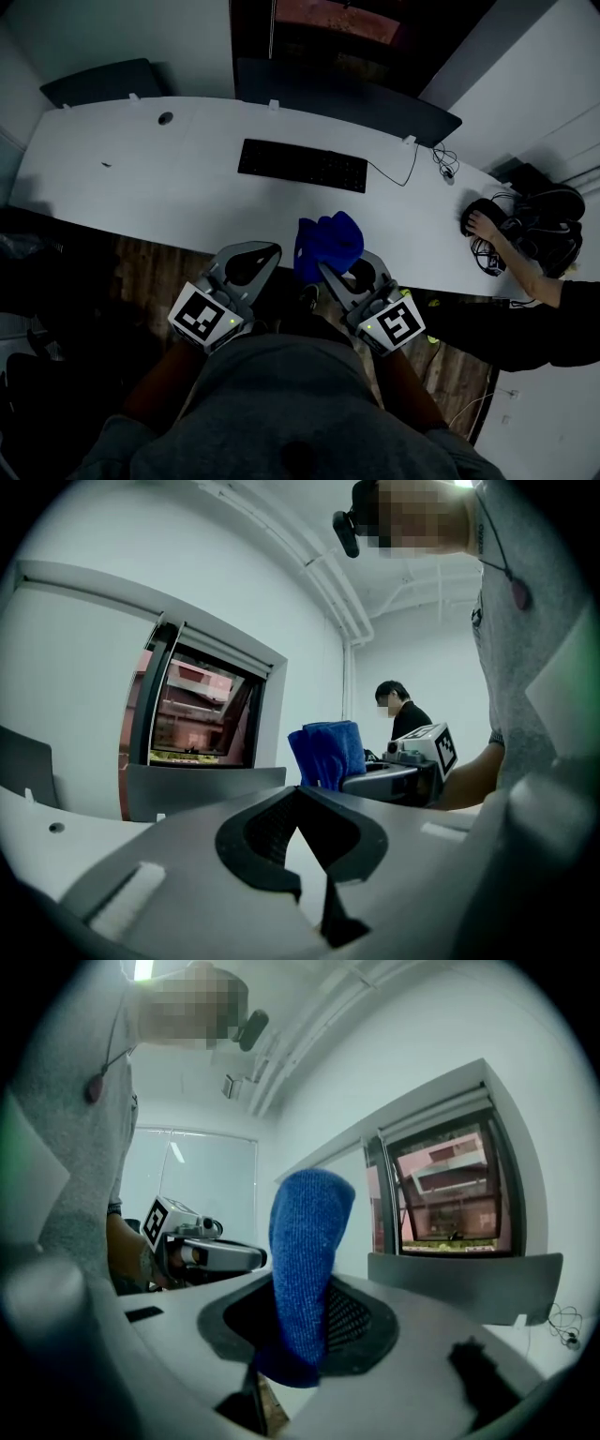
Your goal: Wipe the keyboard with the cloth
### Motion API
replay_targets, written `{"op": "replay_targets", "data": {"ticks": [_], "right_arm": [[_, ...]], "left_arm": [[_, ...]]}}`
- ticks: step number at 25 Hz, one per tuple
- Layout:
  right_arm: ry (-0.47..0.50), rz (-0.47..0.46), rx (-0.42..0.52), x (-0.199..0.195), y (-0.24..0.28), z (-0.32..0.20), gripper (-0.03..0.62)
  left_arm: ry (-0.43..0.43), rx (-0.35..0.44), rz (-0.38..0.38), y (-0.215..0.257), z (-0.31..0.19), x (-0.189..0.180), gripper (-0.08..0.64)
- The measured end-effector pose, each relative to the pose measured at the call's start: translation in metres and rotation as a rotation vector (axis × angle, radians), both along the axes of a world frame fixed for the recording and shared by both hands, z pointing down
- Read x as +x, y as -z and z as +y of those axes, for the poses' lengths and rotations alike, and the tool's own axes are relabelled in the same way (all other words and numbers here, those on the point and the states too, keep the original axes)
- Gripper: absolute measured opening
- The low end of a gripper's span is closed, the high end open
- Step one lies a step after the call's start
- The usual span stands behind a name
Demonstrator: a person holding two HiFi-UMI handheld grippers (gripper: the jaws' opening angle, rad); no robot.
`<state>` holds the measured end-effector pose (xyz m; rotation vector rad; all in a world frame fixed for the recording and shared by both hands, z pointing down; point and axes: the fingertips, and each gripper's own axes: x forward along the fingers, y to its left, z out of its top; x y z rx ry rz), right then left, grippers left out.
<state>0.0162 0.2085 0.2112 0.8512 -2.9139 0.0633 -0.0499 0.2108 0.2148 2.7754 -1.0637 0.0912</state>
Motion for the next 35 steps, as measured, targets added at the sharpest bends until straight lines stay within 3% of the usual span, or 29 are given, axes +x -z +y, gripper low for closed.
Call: {"op": "replay_targets", "data": {"ticks": [10, 14, 21, 24, 27, 35], "right_arm": [[0.046, -0.026, -0.018, 0.029, 0.002, -0.08, 0.124], [0.057, -0.001, -0.027, 0.045, -0.004, -0.105, 0.124], [0.096, 0.025, -0.032, 0.061, -0.024, -0.137, 0.124], [0.125, 0.032, -0.023, 0.054, -0.029, -0.15, 0.124], [0.137, 0.067, -0.03, 0.043, -0.04, -0.168, 0.124], [0.127, 0.102, -0.132, 0.0, -0.075, -0.218, 0.124]], "left_arm": [[0.057, -0.003, -0.025, 0.007, -0.073, 0.03, 0.006], [0.073, 0.064, -0.044, 0.013, -0.102, 0.043, 0.007], [0.119, 0.034, -0.028, -0.001, -0.123, 0.059, 0.008], [0.139, -0.022, -0.045, -0.01, -0.13, 0.055, 0.008], [0.135, -0.015, -0.066, -0.022, -0.144, 0.045, 0.008], [0.134, -0.053, -0.047, -0.052, -0.192, 0.004, 0.008]]}}
